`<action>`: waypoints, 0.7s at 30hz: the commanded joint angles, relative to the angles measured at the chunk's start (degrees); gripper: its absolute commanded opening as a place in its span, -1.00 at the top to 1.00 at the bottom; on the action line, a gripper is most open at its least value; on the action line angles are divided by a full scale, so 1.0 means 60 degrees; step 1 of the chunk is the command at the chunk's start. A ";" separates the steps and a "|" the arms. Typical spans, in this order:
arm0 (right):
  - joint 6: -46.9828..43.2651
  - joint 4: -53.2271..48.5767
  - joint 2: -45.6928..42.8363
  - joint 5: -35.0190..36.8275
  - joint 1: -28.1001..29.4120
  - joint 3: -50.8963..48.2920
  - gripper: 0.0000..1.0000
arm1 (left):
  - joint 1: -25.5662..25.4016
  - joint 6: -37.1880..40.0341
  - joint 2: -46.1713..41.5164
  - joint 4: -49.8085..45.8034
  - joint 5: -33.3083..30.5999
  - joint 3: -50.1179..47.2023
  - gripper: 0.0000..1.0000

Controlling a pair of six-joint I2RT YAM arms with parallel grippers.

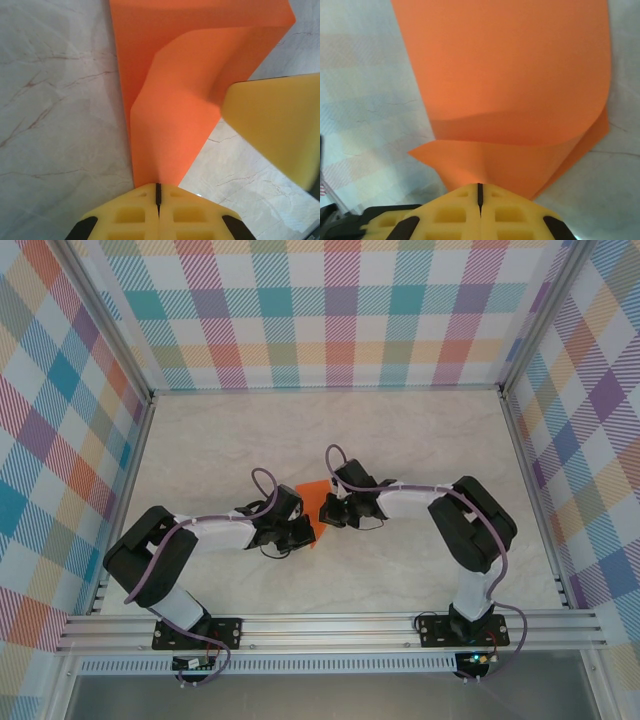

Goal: Fold a paper plane with a square sheet of paper (pick it up from the middle)
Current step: Third fold the triangle at the center of the table.

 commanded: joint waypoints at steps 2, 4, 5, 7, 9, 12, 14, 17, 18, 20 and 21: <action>0.0245 -0.0027 -0.0447 -0.0106 0.0209 -0.0315 1.00 | -0.0106 0.0119 0.0283 -0.0951 -0.0222 -0.0132 0.99; 0.0257 -0.0031 -0.0350 -0.0188 0.0297 -0.0332 1.00 | -0.0114 0.0127 0.0295 -0.0949 -0.0213 -0.0111 1.00; 0.0259 -0.0002 -0.0286 -0.0246 0.0327 -0.0337 1.00 | -0.0105 0.0134 0.0313 -0.0953 -0.0203 -0.0089 1.00; 0.0297 0.0019 -0.0157 -0.0309 0.0386 -0.0336 1.00 | -0.0113 0.0131 0.0310 -0.0968 -0.0201 -0.0076 1.00; 0.0318 0.0078 -0.0038 -0.0325 0.0418 -0.0389 1.00 | -0.0114 0.0131 0.0298 -0.0981 -0.0224 -0.0074 1.00; 0.0306 0.0090 0.0181 -0.0358 0.0416 -0.0392 1.00 | -0.0113 0.0129 0.0283 -0.1021 -0.0244 -0.0085 1.00; 0.0261 0.0003 0.0322 -0.0277 0.0408 -0.0349 1.00 | -0.0105 0.0117 0.0284 -0.1052 -0.0244 -0.0088 1.00; 0.0119 -0.0218 0.0493 -0.0032 0.0418 -0.0247 1.00 | -0.0112 0.0144 0.0267 -0.1168 -0.0251 -0.0171 1.00; 0.0065 -0.0289 0.0544 0.0046 0.0419 -0.0215 1.00 | -0.0107 0.0162 0.0256 -0.1212 -0.0259 -0.0220 1.00; -0.0050 -0.0386 0.0591 0.0161 0.0397 -0.0167 1.00 | -0.0103 0.0191 0.0269 -0.1298 -0.0259 -0.0286 0.99; -0.0122 -0.0423 0.0593 0.0236 0.0396 -0.0144 1.00 | -0.0110 0.0233 0.0295 -0.1341 -0.0237 -0.0315 0.99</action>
